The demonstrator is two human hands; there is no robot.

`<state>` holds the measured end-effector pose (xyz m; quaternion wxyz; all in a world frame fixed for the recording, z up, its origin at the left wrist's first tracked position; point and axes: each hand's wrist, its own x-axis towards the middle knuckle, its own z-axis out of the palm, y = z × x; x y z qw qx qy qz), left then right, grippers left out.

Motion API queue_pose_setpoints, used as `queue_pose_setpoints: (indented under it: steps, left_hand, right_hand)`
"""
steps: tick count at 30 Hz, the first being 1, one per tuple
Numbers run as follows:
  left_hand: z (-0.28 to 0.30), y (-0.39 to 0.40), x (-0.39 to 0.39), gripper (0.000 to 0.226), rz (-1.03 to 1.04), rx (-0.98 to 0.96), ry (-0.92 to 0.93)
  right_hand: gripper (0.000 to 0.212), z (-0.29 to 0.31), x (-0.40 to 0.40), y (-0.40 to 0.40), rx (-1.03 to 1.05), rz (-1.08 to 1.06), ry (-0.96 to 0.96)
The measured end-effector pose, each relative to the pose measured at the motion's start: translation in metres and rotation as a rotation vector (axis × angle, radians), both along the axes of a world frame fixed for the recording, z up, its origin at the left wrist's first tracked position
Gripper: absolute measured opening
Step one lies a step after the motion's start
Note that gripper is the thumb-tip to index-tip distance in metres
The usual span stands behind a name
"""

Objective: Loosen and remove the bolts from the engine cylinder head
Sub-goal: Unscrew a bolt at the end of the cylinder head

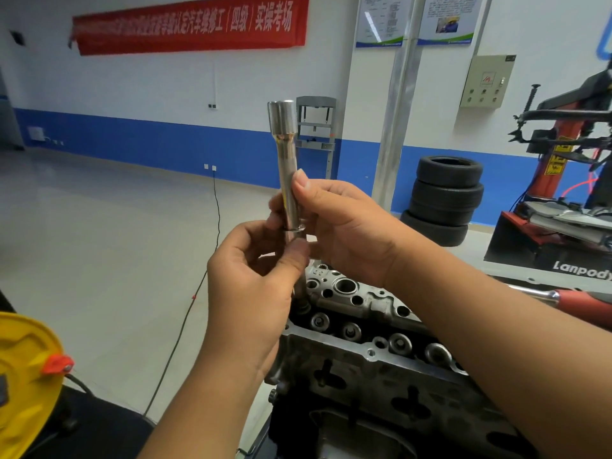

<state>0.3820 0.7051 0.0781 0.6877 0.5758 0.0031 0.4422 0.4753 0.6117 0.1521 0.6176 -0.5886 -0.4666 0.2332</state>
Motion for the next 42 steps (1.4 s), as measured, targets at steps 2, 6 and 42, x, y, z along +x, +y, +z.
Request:
queue_pose_setpoints:
  steps: [2, 6, 42]
  left_hand:
    - [0.001, -0.001, -0.002, 0.032, 0.018, -0.004, 0.009]
    - [0.002, -0.001, -0.002, 0.034, 0.011, 0.032, 0.03]
    - [-0.006, -0.001, 0.004, 0.02, 0.188, 0.144, 0.052]
  right_hand:
    - [0.025, 0.0, 0.0, 0.0, 0.017, 0.011, 0.019]
    - [0.019, -0.001, 0.002, -0.002, 0.069, -0.008, 0.018]
    - [0.021, -0.001, -0.003, -0.003, 0.009, -0.003, -0.063]
